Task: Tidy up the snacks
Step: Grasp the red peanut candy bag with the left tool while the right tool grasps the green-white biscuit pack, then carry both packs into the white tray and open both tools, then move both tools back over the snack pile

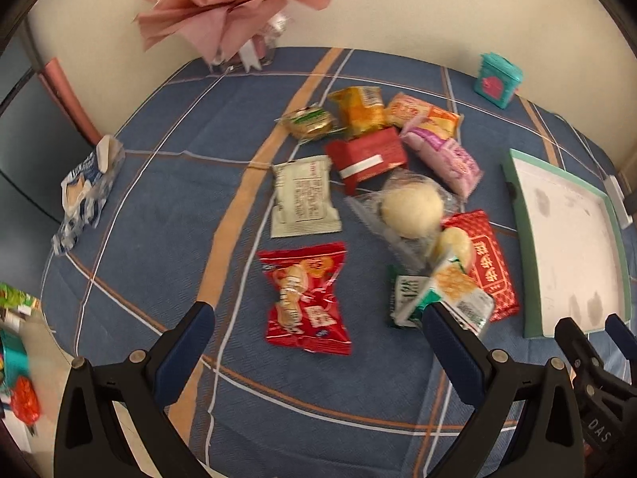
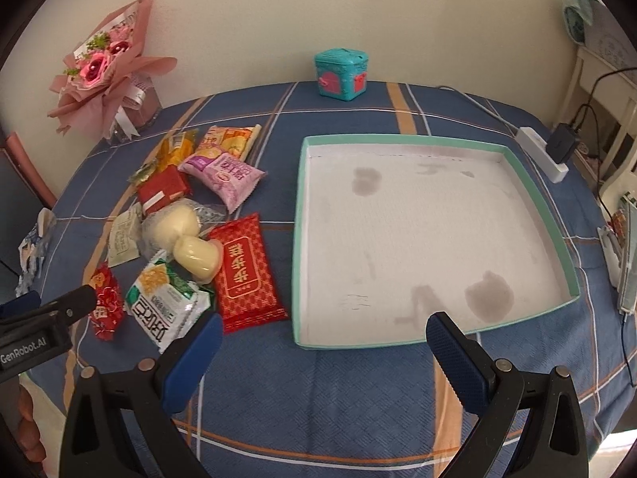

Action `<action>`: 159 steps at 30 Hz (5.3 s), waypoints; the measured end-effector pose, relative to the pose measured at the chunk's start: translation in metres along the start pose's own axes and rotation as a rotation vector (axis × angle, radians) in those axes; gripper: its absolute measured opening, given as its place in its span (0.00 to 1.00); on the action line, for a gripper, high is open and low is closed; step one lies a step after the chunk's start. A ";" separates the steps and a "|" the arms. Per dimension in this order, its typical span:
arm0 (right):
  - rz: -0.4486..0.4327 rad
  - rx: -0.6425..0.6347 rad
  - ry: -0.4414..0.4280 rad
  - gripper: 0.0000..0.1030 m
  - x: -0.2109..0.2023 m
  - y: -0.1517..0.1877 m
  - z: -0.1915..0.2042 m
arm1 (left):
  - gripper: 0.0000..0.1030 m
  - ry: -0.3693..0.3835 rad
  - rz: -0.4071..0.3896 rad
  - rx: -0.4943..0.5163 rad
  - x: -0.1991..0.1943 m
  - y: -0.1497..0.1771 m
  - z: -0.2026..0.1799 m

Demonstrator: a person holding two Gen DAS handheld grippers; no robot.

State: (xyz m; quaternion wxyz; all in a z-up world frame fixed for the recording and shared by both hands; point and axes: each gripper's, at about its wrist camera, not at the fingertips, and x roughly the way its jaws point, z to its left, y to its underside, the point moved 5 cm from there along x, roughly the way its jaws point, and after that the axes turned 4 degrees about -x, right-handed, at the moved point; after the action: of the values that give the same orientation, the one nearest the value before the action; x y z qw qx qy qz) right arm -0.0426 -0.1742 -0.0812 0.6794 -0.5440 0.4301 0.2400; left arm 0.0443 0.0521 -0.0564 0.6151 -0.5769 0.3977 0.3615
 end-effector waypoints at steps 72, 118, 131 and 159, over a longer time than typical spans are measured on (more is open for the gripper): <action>0.076 0.317 0.138 0.61 0.036 -0.058 -0.106 | 0.44 0.310 0.057 0.142 -0.005 -0.049 -0.165; 0.094 0.486 0.228 0.69 0.096 -0.069 -0.205 | 0.58 0.317 0.108 0.294 0.063 -0.065 -0.285; 0.061 0.467 0.227 0.85 0.080 -0.074 -0.204 | 0.80 0.275 0.045 0.224 0.046 -0.080 -0.257; -0.029 0.354 0.038 1.00 0.015 -0.079 -0.138 | 0.98 0.089 -0.057 0.069 0.030 -0.086 -0.127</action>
State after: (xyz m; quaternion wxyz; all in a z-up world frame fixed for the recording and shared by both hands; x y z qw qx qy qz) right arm -0.0163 -0.3298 -0.0573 0.7596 -0.4266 0.4704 0.1403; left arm 0.1257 -0.0817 -0.0491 0.6262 -0.5820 0.4204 0.3041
